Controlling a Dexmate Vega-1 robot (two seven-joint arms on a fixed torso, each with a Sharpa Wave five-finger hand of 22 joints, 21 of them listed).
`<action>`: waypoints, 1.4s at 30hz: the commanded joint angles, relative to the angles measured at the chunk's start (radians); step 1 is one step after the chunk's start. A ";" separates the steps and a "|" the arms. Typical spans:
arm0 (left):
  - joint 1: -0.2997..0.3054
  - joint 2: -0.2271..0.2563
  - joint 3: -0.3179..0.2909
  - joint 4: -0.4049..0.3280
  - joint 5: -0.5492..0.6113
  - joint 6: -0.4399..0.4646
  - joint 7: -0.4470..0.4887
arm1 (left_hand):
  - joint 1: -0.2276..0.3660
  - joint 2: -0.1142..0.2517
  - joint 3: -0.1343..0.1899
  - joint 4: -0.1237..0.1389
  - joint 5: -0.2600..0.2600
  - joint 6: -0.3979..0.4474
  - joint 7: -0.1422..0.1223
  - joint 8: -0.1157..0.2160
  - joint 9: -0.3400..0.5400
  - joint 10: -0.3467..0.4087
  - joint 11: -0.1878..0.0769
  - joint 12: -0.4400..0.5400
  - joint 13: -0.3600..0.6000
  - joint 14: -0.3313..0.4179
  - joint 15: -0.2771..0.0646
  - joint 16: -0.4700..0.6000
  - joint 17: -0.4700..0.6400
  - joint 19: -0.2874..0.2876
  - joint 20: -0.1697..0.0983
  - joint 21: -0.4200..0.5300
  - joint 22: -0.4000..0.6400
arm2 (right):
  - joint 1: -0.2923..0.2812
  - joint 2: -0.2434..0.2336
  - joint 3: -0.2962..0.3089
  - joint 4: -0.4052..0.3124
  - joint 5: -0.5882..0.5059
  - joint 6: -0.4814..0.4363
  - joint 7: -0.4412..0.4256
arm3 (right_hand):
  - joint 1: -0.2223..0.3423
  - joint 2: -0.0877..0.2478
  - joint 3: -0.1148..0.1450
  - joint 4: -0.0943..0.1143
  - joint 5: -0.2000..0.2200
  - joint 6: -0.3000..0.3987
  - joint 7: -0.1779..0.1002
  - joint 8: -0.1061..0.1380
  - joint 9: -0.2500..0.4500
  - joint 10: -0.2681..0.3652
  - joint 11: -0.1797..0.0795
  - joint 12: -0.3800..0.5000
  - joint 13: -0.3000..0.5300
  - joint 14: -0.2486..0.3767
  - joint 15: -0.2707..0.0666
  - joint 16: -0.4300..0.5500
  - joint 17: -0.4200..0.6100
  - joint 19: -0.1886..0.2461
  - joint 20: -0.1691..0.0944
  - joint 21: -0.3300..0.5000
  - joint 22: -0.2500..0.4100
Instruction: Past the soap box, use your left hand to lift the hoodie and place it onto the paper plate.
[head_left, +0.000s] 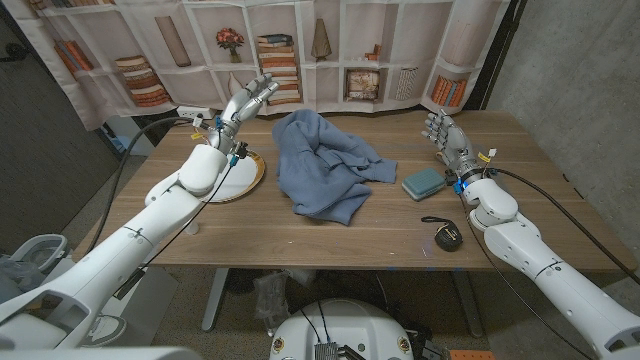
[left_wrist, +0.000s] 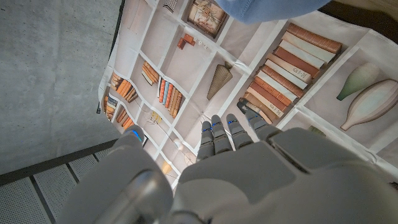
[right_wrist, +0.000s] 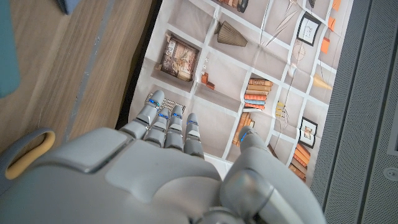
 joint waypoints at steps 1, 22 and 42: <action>-0.055 0.004 0.027 0.006 0.014 0.049 -0.040 | 0.010 0.000 0.003 -0.008 0.006 0.008 -0.003 -0.001 0.004 0.007 0.000 -0.004 0.004 0.007 -0.005 -0.004 0.003 0.009 -0.039 -0.001 0.005 | 0.008 0.003 -0.002 0.034 -0.011 0.026 0.017 | 0.004 0.002 0.001 -0.005 0.004 0.009 0.003 0.003 0.002 0.012 0.001 -0.003 0.001 0.007 0.001 -0.002 0.001 0.008 0.000 -0.004 0.004; -0.133 0.015 0.085 -0.021 0.069 0.162 -0.075 | 0.035 -0.011 0.000 -0.026 0.010 -0.013 -0.010 -0.012 0.004 -0.002 -0.005 -0.012 0.005 -0.001 -0.006 -0.010 0.002 -0.001 -0.037 -0.008 0.004 | 0.051 0.041 -0.021 0.155 0.013 0.083 0.089 | 0.003 0.003 -0.001 -0.006 0.004 0.009 0.002 0.002 0.002 0.013 0.001 -0.004 0.001 0.008 0.002 -0.003 0.001 0.010 0.000 -0.014 0.004; -0.176 0.029 0.176 -0.100 0.268 0.340 -0.058 | 0.189 -0.072 -0.022 -0.136 0.023 -0.169 -0.057 -0.041 0.008 -0.113 -0.035 -0.033 0.008 -0.105 0.018 -0.022 0.004 -0.037 0.000 -0.014 0.005 | 0.056 0.047 -0.016 0.196 0.026 0.118 0.113 | 0.005 0.004 -0.002 -0.010 0.004 0.009 -0.003 0.002 0.002 0.014 0.003 -0.005 0.002 0.008 0.003 -0.005 0.000 0.012 0.002 -0.023 0.005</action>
